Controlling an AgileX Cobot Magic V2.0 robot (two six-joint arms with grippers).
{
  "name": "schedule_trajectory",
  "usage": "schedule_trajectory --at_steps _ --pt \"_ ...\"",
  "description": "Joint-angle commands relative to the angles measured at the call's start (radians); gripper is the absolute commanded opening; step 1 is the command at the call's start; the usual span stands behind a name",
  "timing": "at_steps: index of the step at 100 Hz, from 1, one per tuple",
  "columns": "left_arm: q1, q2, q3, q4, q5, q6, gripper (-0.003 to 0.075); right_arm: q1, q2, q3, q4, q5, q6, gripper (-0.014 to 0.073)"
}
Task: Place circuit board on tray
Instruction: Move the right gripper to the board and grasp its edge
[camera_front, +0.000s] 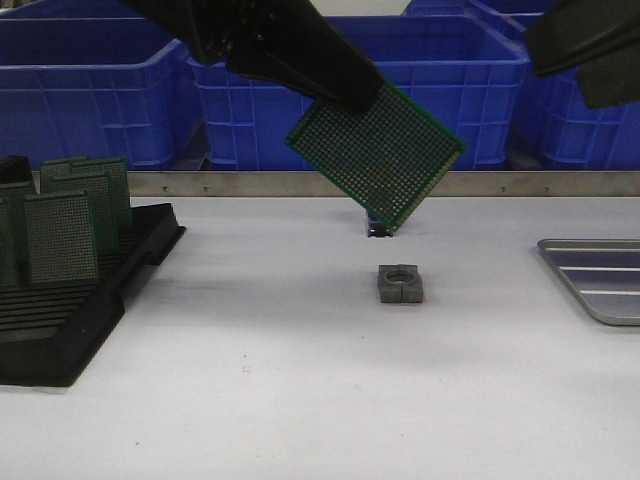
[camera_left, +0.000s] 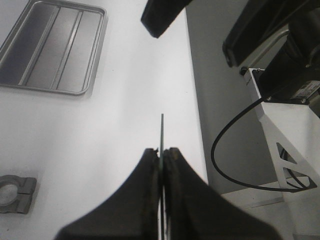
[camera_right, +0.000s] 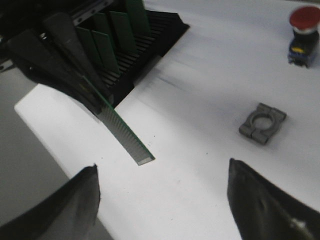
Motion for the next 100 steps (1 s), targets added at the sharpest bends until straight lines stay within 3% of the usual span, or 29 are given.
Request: schedule_trajectory --at_steps 1,12,33,63,74,87,100 --pt "-0.006 -0.040 -0.030 -0.079 0.073 -0.005 -0.0020 0.000 0.037 -0.049 0.097 0.047 -0.250 0.0568" --pt "-0.006 -0.040 -0.030 -0.079 0.073 -0.005 -0.0020 0.008 0.092 -0.065 0.138 0.066 -0.406 0.0568" --pt "-0.006 -0.040 -0.030 -0.079 0.069 -0.005 -0.0020 0.106 0.178 -0.100 0.145 0.067 -0.560 0.0568" --pt "-0.006 -0.040 -0.030 -0.079 0.067 -0.005 -0.0020 0.225 0.319 -0.152 0.201 0.045 -0.571 0.0553" --pt "-0.006 -0.040 -0.030 -0.079 0.067 -0.005 -0.0020 0.226 0.332 -0.152 0.259 0.046 -0.571 0.0432" --pt "-0.006 -0.040 -0.030 -0.079 0.067 -0.005 -0.0020 0.226 0.332 -0.152 0.286 0.051 -0.570 0.0142" --pt "-0.006 -0.040 -0.030 -0.079 0.067 -0.005 -0.0020 0.226 0.332 -0.152 0.286 0.063 -0.570 -0.0073"
